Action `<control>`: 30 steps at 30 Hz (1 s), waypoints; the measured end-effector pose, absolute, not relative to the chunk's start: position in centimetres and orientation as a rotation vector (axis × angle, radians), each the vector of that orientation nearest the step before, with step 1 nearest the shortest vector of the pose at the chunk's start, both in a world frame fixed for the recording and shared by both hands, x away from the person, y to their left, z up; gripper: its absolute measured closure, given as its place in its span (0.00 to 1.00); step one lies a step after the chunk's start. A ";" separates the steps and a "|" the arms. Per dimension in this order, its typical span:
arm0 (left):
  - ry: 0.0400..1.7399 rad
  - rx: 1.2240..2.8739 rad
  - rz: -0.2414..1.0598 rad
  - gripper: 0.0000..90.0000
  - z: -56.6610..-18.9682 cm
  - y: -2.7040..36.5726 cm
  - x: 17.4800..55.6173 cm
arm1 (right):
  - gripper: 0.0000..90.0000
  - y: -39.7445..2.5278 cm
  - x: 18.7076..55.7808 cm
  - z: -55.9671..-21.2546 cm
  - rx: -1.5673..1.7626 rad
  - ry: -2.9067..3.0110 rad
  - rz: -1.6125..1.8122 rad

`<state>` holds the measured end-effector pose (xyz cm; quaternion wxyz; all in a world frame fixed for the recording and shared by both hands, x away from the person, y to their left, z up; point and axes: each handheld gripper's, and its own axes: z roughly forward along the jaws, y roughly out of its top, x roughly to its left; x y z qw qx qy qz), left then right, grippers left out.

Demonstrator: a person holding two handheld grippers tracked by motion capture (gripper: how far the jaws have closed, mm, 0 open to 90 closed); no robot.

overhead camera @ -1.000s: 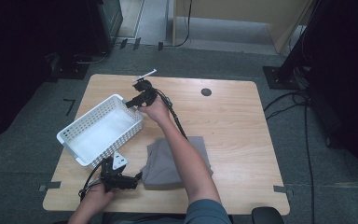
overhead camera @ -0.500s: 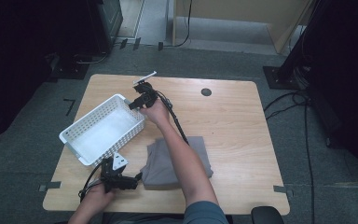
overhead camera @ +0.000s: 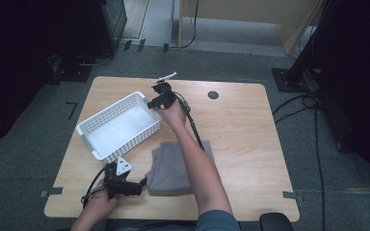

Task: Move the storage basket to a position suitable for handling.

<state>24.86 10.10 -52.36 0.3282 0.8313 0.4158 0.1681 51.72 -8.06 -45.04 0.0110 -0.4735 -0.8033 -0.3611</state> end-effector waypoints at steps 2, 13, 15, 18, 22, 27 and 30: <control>1.089 2.174 0.441 0.00 -52.4 10.1 24.9 | 0.87 -9.5 51.8 -44.9 -1.526 -2.496 -1.133; 1.086 2.180 0.442 0.00 -52.3 10.1 24.9 | 0.86 -17.7 50.9 -44.8 -1.782 -2.408 -1.150; 1.086 2.180 0.441 0.00 -52.3 10.1 24.9 | 0.86 -18.9 50.8 -44.9 -1.816 -2.392 -1.157; 1.084 2.179 0.441 0.00 -52.4 10.1 24.9 | 0.86 -21.0 50.5 -45.0 -1.873 -2.367 -1.160; 1.083 2.180 0.439 0.00 -52.4 10.1 24.9 | 0.86 -23.2 50.1 -45.1 -1.931 -2.345 -1.156; 1.082 2.181 0.439 0.00 -52.4 10.1 24.9 | 0.86 -25.9 49.4 -45.5 -2.033 -2.285 -1.173; 1.080 2.183 0.438 0.00 -52.3 10.1 24.9 | 0.86 -26.4 49.2 -45.5 -2.048 -2.278 -1.176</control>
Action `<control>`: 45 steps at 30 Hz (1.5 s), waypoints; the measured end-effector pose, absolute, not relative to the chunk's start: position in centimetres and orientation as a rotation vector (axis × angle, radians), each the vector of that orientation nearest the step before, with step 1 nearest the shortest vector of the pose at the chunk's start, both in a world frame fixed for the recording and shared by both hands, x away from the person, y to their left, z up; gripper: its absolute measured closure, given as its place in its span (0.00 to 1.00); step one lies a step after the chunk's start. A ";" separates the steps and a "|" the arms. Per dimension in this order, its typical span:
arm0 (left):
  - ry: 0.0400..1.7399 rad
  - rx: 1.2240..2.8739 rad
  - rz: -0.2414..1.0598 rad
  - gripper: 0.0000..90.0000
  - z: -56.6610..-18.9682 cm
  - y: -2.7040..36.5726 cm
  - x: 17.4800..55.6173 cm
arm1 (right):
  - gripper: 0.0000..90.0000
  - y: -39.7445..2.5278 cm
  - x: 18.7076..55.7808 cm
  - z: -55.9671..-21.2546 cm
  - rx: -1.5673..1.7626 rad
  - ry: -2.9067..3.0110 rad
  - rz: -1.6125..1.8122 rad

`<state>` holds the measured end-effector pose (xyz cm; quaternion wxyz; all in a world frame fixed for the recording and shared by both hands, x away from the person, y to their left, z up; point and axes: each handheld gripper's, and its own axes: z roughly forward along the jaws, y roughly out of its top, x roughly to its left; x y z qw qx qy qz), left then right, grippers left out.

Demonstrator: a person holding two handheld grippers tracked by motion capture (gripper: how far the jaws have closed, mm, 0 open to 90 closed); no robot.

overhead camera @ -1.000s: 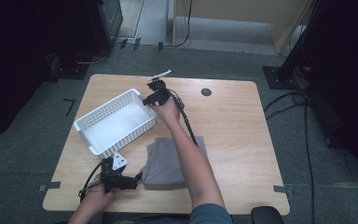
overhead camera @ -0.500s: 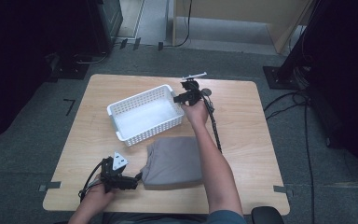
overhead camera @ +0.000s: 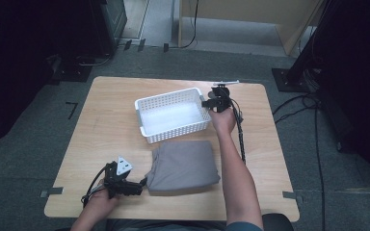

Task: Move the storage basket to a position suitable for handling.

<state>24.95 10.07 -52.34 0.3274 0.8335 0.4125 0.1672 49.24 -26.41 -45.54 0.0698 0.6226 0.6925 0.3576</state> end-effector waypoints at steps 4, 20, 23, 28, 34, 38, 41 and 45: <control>1.076 2.185 0.437 0.00 -52.3 10.0 25.0 | 0.82 -26.6 49.1 -45.5 1.886 2.084 1.091; 1.077 2.186 0.437 0.00 -52.3 10.0 25.0 | 0.89 -28.6 43.9 -41.8 1.751 2.156 1.283; 1.076 2.186 0.436 0.00 -52.3 10.0 25.0 | 0.94 -28.4 42.8 -41.7 1.748 2.189 1.321; 1.076 2.186 0.436 0.00 -52.3 10.1 25.0 | 1.00 -27.5 41.4 -41.7 1.714 2.237 1.366; 1.076 2.186 0.436 0.00 -52.3 10.1 25.0 | 1.00 -24.8 39.7 -43.0 1.662 2.332 1.414; 1.074 2.187 0.435 0.00 -52.3 10.1 25.0 | 1.00 -22.8 38.9 -43.8 1.628 2.394 1.432; 1.075 2.186 0.435 0.00 -52.3 10.1 25.0 | 1.00 -21.5 38.7 -44.1 1.605 2.421 1.443; 1.075 2.186 0.435 0.00 -52.3 10.1 25.0 | 1.00 -19.7 38.5 -44.7 1.568 2.476 1.435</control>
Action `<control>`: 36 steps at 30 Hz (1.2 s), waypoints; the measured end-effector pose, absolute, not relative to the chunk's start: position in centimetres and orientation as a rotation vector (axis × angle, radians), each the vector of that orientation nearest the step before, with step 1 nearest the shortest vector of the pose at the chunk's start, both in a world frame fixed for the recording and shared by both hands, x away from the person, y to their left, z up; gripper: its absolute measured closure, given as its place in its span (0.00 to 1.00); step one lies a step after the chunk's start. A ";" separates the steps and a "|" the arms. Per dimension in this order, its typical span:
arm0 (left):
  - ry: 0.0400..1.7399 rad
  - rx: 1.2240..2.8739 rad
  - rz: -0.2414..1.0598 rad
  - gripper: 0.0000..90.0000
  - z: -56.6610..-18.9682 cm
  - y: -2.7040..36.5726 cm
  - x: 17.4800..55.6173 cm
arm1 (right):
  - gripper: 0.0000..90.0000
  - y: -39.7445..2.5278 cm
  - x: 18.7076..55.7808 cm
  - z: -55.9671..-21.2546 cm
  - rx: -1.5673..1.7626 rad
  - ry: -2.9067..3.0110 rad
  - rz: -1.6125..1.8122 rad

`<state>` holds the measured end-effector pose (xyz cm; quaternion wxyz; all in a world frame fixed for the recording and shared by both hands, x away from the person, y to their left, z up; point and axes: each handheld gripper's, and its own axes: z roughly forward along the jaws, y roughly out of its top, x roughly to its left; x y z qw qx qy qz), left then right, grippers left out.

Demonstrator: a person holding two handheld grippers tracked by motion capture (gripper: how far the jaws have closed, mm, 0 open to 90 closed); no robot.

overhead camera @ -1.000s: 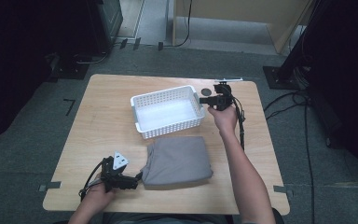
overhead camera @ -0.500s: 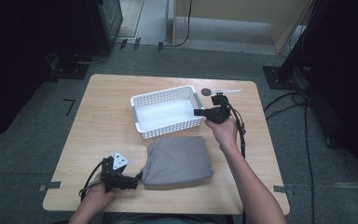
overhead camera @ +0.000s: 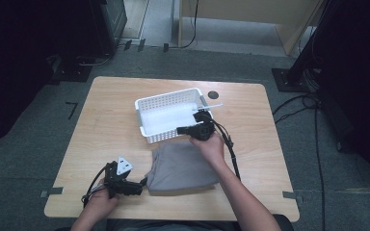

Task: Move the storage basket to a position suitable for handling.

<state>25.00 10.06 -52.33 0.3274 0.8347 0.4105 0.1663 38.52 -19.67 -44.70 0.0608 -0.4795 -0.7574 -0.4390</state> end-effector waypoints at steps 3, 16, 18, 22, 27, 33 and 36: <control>1.075 2.186 0.435 0.00 -52.3 10.1 25.0 | 1.00 -18.3 38.4 -45.1 -1.408 -2.309 -1.295; 1.074 2.186 0.437 0.00 -52.3 10.1 25.0 | 1.00 -12.7 39.7 -46.8 -1.318 -2.372 -1.137; 1.075 2.185 0.436 0.00 -52.3 10.1 25.0 | 1.00 -11.9 40.0 -47.0 -1.305 -2.381 -1.117; 1.074 2.188 0.436 0.00 -52.3 10.1 25.0 | 1.00 -10.7 40.4 -47.0 -1.293 -2.402 -1.113; 1.073 2.189 0.437 0.00 -52.3 10.1 25.0 | 0.99 -10.0 40.9 -47.1 -1.297 -2.392 -1.135; 1.074 2.186 0.436 0.00 -52.3 10.1 25.0 | 0.98 -9.0 42.0 -47.4 -1.327 -2.352 -1.178; 1.074 2.188 0.436 0.00 -52.3 10.1 25.0 | 0.98 -8.5 42.6 -47.3 -1.343 -2.342 -1.181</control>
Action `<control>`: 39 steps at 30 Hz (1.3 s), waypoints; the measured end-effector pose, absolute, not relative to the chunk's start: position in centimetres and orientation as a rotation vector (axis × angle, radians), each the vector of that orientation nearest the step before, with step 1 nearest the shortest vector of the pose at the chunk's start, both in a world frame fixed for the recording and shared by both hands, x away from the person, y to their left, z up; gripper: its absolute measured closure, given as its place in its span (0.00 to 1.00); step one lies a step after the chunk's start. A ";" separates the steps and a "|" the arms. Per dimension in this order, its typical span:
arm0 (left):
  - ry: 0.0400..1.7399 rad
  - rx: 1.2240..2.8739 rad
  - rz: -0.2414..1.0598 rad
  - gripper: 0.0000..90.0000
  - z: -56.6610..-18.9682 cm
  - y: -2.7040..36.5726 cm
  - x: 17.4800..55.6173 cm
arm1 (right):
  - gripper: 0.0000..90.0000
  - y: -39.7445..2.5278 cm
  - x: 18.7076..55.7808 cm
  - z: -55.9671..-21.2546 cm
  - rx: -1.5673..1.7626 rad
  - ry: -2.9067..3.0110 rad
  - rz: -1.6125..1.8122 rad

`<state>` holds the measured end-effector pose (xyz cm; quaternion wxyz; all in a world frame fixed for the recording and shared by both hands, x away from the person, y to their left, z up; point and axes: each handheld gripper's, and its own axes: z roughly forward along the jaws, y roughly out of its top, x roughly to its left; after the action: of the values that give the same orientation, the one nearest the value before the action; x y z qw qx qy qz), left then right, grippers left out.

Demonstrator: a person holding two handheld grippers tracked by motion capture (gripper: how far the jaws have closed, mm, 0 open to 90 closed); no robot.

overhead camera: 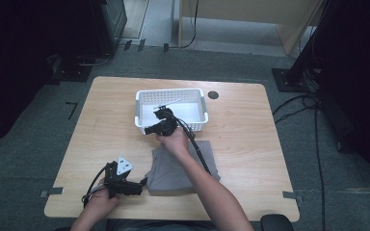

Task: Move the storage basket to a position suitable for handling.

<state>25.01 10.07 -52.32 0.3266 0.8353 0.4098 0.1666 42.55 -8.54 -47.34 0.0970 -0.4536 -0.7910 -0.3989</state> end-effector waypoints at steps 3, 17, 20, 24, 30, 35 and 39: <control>1.074 2.188 0.437 0.00 -52.3 10.1 25.0 | 0.97 -8.1 43.2 -47.2 -1.358 -2.343 -1.187; 1.074 2.189 0.437 0.00 -52.3 10.1 25.0 | 0.87 -9.7 42.6 -46.3 -1.294 -2.344 -1.190; 1.075 2.186 0.436 0.00 -52.3 10.1 25.0 | 0.81 -10.6 42.0 -45.9 -1.276 -2.382 -1.208; 1.075 2.186 0.436 0.00 -52.3 10.1 25.0 | 0.74 -12.0 41.1 -45.7 -1.274 -2.377 -1.203; 1.074 2.187 0.436 0.00 -52.3 10.1 25.0 | 0.68 -14.4 40.0 -45.6 -1.289 -2.371 -1.218; 1.075 2.186 0.435 0.00 -52.3 10.1 25.0 | 0.65 -16.5 39.2 -45.3 -1.323 -2.361 -1.243; 1.075 2.186 0.435 0.00 -52.3 10.1 25.0 | 0.62 -18.0 38.6 -45.2 -1.355 -2.369 -1.239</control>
<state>24.99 10.07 -52.33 0.3275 0.8346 0.4105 0.1660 38.57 -18.02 -45.21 0.0723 -0.4509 -0.7883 -0.4124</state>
